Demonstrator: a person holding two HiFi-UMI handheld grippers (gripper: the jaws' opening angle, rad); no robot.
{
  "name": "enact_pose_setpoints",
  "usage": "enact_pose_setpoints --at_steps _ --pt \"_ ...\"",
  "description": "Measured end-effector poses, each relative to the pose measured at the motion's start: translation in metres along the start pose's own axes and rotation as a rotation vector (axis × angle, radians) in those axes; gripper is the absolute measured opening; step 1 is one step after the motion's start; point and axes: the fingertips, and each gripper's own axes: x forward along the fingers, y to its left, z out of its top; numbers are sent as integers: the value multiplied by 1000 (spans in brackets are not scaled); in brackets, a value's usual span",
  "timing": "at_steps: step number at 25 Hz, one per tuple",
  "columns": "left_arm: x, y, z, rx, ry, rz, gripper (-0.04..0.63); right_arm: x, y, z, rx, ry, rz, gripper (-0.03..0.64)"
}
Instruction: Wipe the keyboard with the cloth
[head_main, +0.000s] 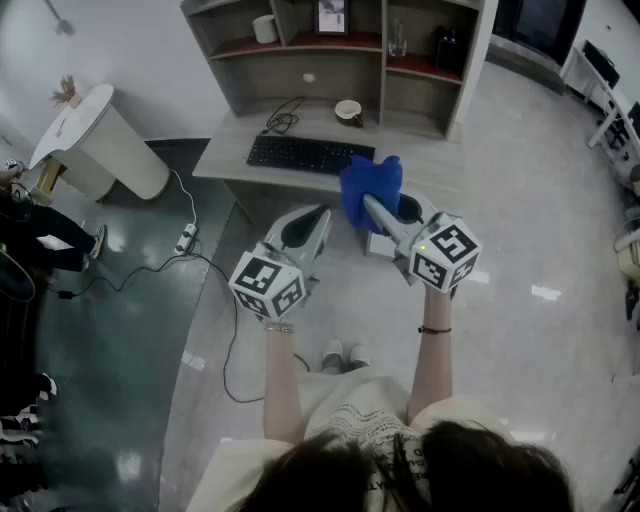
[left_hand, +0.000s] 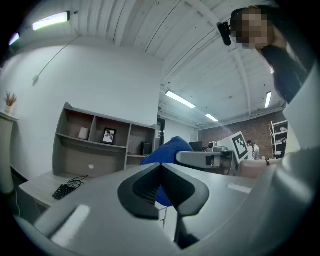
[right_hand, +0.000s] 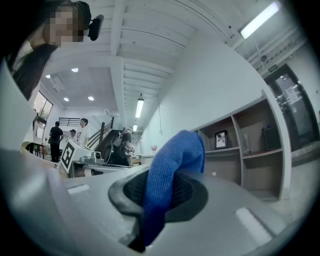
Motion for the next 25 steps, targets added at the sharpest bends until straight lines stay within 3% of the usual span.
enact_pose_setpoints --at_steps 25 --pt "1 -32 -3 -5 15 5 5 -40 -10 4 23 -11 -39 58"
